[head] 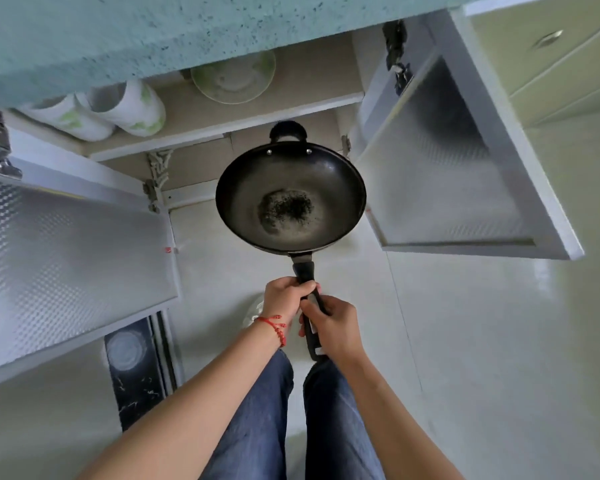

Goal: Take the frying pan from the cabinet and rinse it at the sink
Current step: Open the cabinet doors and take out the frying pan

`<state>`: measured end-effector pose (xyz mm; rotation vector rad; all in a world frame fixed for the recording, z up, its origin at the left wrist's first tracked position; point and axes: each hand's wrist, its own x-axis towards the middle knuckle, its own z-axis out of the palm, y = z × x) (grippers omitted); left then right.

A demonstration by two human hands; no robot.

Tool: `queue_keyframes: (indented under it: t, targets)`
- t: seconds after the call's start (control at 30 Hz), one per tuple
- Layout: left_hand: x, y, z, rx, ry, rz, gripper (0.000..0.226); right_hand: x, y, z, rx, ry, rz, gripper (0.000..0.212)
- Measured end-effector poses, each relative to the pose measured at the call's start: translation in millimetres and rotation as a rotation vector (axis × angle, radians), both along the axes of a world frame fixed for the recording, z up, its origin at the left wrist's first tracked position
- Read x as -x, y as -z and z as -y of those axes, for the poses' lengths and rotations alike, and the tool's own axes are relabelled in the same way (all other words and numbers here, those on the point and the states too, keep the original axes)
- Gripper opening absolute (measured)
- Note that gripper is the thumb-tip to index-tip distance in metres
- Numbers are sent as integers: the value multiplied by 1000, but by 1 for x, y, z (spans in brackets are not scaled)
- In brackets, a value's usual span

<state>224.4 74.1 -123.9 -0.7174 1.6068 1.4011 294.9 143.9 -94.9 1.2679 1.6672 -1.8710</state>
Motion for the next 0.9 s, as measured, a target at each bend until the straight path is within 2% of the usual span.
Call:
queue_keyframes:
  t: [0.57, 0.9]
  targets:
    - [-40, -66, 55, -9, 531, 52, 14, -63, -71, 106, -17, 565, 22, 23]
    - [-123, -86, 65, -41, 762, 85, 30, -147, -86, 135, 8, 827, 35, 21]
